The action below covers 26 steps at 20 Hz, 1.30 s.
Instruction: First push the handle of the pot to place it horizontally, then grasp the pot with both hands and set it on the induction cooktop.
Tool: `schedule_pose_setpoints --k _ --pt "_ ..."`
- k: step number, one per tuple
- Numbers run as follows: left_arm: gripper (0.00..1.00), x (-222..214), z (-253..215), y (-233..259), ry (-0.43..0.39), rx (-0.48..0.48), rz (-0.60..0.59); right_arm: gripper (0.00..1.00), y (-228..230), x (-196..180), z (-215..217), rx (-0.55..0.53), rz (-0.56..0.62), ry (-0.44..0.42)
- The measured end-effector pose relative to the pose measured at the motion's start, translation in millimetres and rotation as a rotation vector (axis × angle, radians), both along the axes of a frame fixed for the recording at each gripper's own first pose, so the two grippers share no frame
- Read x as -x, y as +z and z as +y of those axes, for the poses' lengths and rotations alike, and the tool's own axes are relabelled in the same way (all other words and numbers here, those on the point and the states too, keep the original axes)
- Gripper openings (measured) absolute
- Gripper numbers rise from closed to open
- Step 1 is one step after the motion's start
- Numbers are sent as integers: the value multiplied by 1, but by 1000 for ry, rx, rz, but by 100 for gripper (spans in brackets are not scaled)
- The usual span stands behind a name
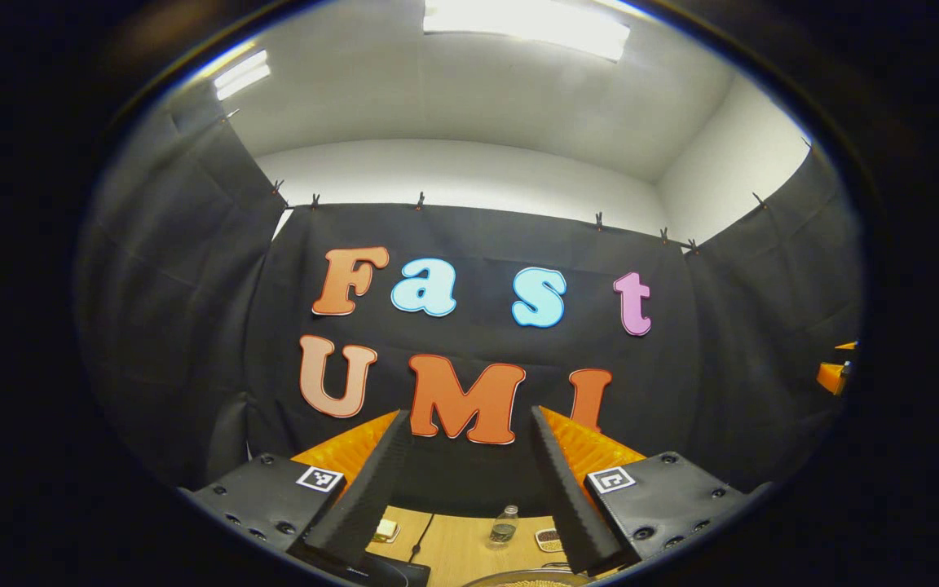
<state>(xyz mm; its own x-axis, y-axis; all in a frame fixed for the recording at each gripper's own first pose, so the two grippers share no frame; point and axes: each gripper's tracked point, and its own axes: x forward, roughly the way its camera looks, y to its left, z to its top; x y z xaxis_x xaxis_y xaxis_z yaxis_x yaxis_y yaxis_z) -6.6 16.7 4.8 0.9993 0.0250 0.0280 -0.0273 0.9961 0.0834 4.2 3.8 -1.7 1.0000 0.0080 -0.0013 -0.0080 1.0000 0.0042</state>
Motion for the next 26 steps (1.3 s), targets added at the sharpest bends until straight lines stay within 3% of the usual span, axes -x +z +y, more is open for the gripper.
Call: schedule_pose_setpoints --k 3,8,9,10,13,17,18,19,20,22,26 --pt "97 4 -4 0 -6 -15 -4 93 1 -1 0 0 0 -4" --pt "93 10 -1 1 15 -15 -6 93 1 -2 1 -3 -6 -5" --pt "93 11 0 1 18 -11 -3 97 1 -2 1 -5 -6 -3" --pt "94 12 -1 -1 21 -7 2 93 0 -2 2 -7 -6 0" --pt "94 16 -3 -11 22 -14 28 93 -2 -2 2 -11 -2 4" --pt "69 15 -5 -51 36 -72 155 93 -12 0 -3 -14 11 7" --pt "50 15 -5 -64 42 -86 197 93 -13 2 -7 -15 13 9" --pt "37 15 -2 -75 56 -95 234 93 -14 3 -9 -16 15 10" --pt "16 17 -1 -89 63 -91 277 93 -16 5 -9 -17 17 13" --pt "8 25 -17 -122 27 -36 383 93 -20 4 -10 -17 22 15" --pt "8 43 -14 -186 59 23 617 93 -33 1 -12 -15 41 17"
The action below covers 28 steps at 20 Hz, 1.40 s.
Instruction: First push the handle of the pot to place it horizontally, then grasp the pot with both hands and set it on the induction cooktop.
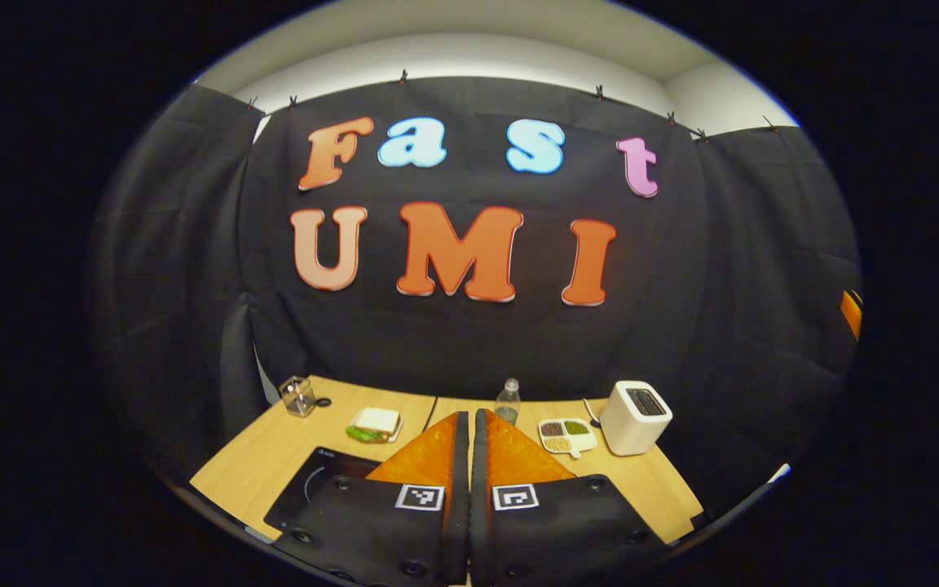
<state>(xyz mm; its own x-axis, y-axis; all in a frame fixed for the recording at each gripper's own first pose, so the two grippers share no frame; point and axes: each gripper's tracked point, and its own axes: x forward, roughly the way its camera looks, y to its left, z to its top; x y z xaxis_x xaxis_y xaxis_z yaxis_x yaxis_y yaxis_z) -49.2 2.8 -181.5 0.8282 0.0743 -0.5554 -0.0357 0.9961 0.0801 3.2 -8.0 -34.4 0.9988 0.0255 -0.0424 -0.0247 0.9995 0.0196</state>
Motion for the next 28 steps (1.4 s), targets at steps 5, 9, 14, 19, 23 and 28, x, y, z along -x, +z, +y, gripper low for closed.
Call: schedule_pose_setpoints --k 5,9,14,19,23,28 --pt "8 31 -8 -64 -1 22 234 93 -15 -3 -6 -11 29 -12" --pt "8 62 -13 -118 16 33 424 93 -29 -2 -7 -10 56 -13" --pt "8 105 -17 -164 57 70 635 93 -39 0 -12 -14 78 -27" --pt "8 135 -14 -196 114 100 772 93 -46 3 -16 -20 96 -35" --pt "8 166 -18 -219 154 159 880 93 -53 6 -16 -23 113 -35" --pt "8 199 -30 -248 186 216 1001 93 -59 10 -15 -28 129 -37"
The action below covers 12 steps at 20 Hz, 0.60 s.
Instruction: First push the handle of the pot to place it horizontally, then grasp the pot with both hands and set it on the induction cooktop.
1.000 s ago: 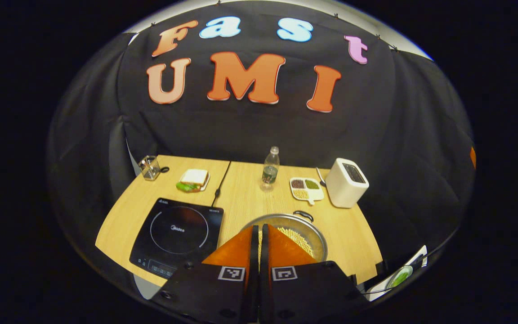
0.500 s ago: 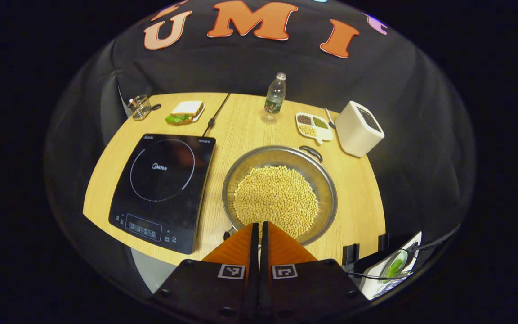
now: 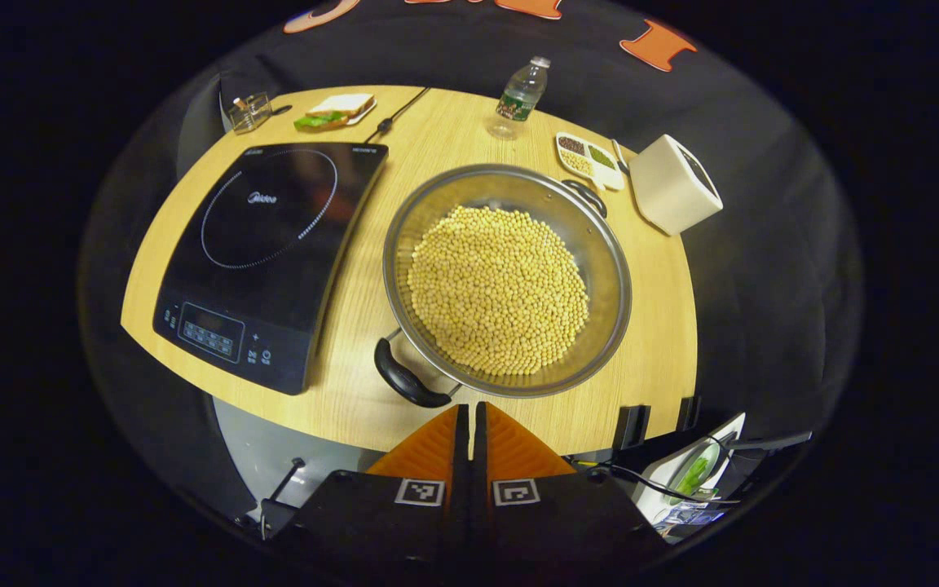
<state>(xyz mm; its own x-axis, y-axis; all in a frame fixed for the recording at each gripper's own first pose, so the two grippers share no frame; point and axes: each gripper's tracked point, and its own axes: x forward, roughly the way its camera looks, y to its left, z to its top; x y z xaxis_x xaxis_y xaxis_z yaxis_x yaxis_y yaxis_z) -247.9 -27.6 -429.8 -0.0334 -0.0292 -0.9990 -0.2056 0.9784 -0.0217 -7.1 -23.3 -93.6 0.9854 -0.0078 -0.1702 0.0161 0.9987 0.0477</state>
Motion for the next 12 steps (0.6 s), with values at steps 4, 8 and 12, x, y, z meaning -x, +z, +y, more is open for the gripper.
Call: schedule_pose_setpoints --k 4,8,12 --pt "8 23 -8 -23 57 44 98 93 -6 0 -3 7 25 -15" --pt "8 33 -2 -48 72 58 150 93 -13 2 -1 5 50 -45" --pt "8 26 6 -60 99 53 174 93 -21 4 8 16 78 -56"
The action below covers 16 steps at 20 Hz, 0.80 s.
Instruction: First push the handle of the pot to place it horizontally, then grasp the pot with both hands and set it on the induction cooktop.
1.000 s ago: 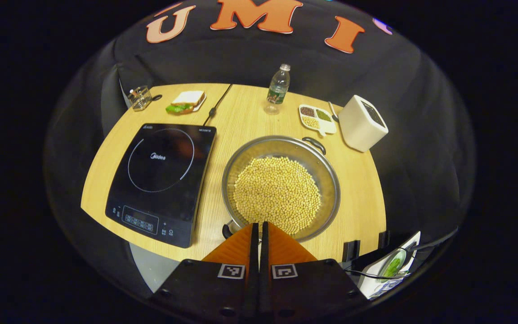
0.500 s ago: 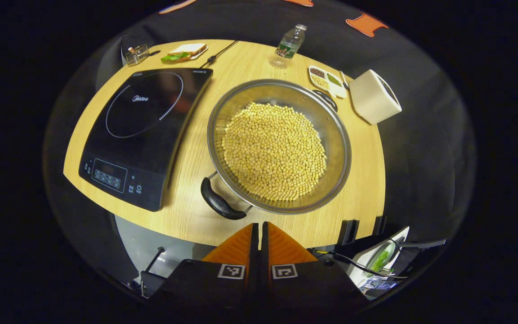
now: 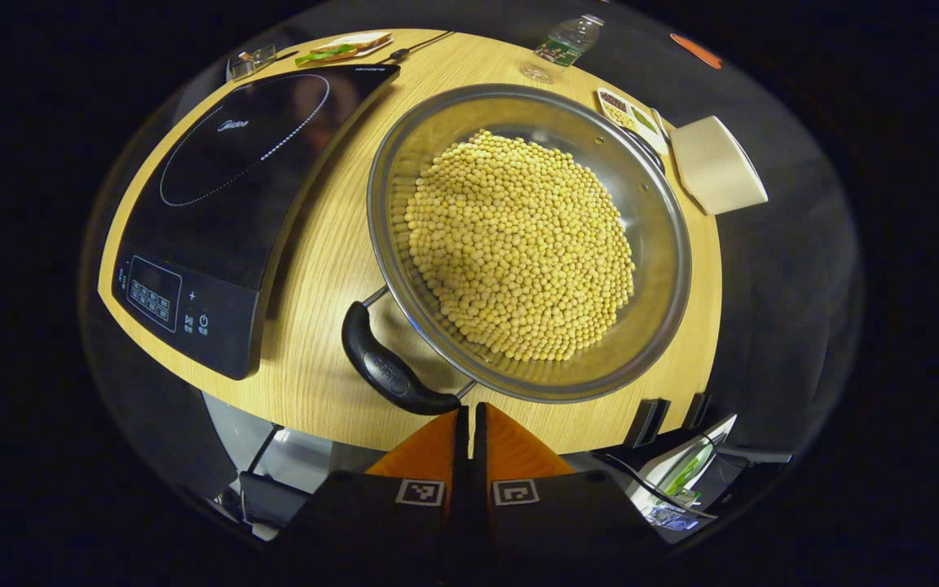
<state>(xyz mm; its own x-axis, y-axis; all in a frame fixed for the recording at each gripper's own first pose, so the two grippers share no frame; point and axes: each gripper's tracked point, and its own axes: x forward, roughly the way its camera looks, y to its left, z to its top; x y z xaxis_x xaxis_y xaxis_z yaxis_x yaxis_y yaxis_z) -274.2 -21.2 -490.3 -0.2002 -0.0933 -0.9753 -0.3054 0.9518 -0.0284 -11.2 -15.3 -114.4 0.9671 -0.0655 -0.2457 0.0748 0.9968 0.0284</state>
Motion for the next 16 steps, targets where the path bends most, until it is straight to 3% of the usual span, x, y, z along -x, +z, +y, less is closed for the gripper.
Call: schedule_pose_setpoints --k 2,3,6,16 --pt "8 -2 5 -7 9 -8 -4 89 -6 0 1 10 27 -10" --pt "8 -1 11 -12 4 -32 0 93 -7 -1 2 10 32 -12" --pt "8 -5 28 -14 -8 -77 8 93 -14 -4 8 3 58 -13" --pt "8 -47 77 -30 -133 -197 -9 93 -31 -19 23 -23 110 -19"
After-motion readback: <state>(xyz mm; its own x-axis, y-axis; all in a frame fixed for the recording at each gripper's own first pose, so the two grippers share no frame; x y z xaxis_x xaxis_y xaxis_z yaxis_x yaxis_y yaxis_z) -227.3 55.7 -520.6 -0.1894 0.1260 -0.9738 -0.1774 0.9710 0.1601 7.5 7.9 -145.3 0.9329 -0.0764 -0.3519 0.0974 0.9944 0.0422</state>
